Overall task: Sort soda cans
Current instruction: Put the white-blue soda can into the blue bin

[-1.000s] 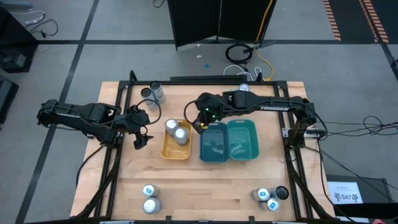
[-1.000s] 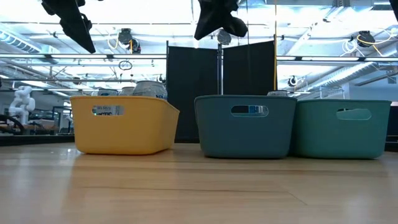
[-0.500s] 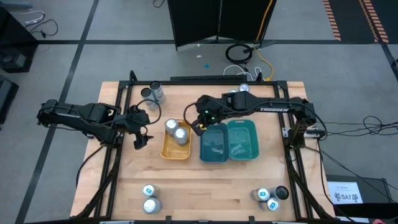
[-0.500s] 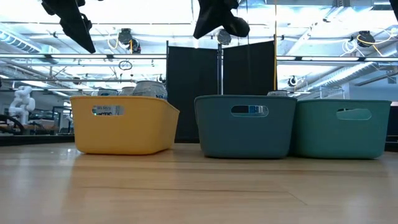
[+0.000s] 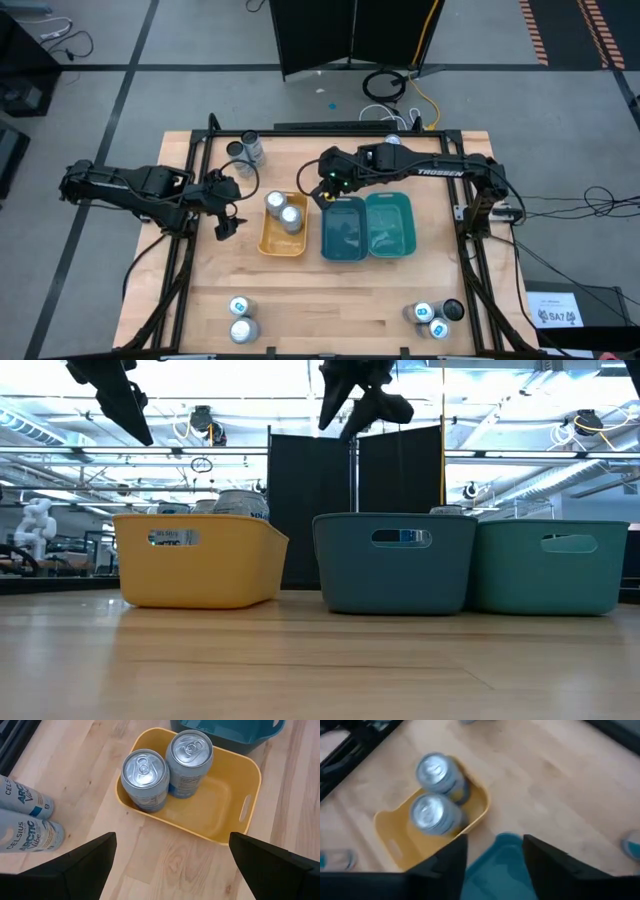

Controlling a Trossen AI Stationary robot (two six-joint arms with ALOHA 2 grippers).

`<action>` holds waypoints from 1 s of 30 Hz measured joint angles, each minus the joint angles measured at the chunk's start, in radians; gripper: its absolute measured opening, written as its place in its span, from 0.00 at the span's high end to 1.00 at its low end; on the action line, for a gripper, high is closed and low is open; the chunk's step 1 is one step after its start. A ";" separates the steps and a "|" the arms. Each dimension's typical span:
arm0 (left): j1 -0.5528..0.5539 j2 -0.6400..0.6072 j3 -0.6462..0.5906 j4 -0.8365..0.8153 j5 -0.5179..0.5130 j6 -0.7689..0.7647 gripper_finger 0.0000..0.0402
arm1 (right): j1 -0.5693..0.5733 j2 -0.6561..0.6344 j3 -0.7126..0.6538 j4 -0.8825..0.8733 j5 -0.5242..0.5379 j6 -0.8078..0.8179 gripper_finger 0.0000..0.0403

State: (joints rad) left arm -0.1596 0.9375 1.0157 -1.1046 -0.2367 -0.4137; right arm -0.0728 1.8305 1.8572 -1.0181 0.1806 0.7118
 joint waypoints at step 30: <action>0.003 -0.004 0.000 -0.053 -0.191 -0.104 0.01 | -0.281 0.229 0.001 0.841 -0.189 -0.599 0.25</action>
State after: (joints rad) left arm -0.1566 0.9337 1.0157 -1.1574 -0.4281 -0.5175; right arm -0.3534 2.0596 1.8580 -0.1771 -0.0086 0.1125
